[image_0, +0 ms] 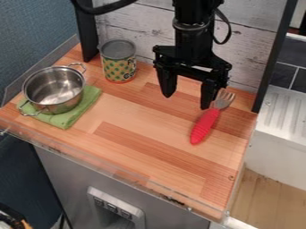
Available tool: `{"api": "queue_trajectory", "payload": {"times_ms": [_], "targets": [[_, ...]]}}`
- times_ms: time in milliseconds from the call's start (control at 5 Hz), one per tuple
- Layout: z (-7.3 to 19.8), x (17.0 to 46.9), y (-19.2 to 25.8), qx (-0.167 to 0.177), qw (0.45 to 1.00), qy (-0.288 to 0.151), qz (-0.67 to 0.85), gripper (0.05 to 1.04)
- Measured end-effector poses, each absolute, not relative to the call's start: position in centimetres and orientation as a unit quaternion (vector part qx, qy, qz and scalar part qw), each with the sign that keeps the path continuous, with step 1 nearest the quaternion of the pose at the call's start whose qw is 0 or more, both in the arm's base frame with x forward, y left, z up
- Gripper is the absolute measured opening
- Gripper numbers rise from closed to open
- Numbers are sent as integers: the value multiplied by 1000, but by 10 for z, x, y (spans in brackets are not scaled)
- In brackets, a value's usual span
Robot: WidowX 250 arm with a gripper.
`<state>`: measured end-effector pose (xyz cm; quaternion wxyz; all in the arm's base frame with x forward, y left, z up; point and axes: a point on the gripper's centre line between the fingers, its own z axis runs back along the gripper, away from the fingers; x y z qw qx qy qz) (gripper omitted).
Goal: Put the silver pot between the can and the red fork
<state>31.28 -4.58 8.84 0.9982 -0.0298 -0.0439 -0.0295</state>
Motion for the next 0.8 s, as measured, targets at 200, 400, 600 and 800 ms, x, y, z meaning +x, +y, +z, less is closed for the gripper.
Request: {"api": "queue_trajectory", "payload": {"times_ms": [200,400,600,800], "targets": [[79,310,-45,-28,999,-29,-30,1000],[67,303,-5,-6,1000,-23,-2,1000],[79,288,47,35,998,-45,23,1000],[85,275,93,75,994,-68,48,1000]]}}
